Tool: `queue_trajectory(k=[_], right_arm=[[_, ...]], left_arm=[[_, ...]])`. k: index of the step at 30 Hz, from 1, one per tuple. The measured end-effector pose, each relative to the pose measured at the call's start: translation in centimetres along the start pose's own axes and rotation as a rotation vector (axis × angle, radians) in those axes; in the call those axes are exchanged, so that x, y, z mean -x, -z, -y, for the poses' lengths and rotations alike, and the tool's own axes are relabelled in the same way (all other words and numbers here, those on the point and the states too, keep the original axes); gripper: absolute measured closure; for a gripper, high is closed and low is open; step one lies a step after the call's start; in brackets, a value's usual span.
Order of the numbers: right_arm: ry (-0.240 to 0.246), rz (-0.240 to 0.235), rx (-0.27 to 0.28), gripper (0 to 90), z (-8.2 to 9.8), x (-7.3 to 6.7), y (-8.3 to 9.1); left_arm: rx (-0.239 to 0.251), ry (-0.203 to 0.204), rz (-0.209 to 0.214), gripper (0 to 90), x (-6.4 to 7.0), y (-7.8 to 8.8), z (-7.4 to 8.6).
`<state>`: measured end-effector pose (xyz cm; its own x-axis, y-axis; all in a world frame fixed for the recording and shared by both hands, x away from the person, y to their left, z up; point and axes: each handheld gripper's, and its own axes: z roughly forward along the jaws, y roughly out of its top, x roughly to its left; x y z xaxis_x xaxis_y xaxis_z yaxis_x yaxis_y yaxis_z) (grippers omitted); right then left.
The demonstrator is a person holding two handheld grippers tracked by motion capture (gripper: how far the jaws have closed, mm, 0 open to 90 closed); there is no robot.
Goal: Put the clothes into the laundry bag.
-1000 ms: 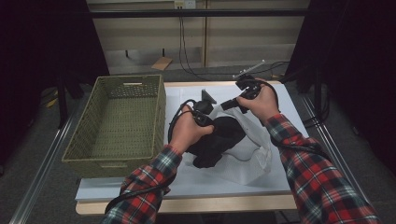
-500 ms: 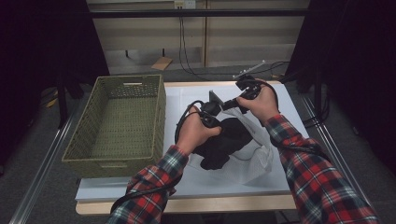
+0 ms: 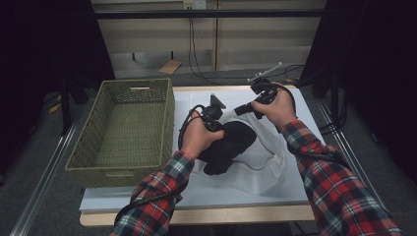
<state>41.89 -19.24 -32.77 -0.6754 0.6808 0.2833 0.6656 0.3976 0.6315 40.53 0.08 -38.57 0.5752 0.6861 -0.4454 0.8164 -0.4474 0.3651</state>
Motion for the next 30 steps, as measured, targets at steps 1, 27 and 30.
queue_trajectory(k=[1,27,30], right_arm=[[-0.001,0.0,0.001,90.0,0.0,0.0,0.0],[-0.026,0.018,0.002,90.0,0.0,1.0,0.1],[-0.037,0.021,0.006,90.0,-0.2,1.3,0.1]], left_arm=[[-0.013,-0.016,-0.003,74.7,-0.1,0.1,-0.1],[0.016,-0.028,0.018,74.7,1.0,-1.0,-0.7],[0.011,-0.022,0.018,74.7,1.0,-1.1,-0.8]])
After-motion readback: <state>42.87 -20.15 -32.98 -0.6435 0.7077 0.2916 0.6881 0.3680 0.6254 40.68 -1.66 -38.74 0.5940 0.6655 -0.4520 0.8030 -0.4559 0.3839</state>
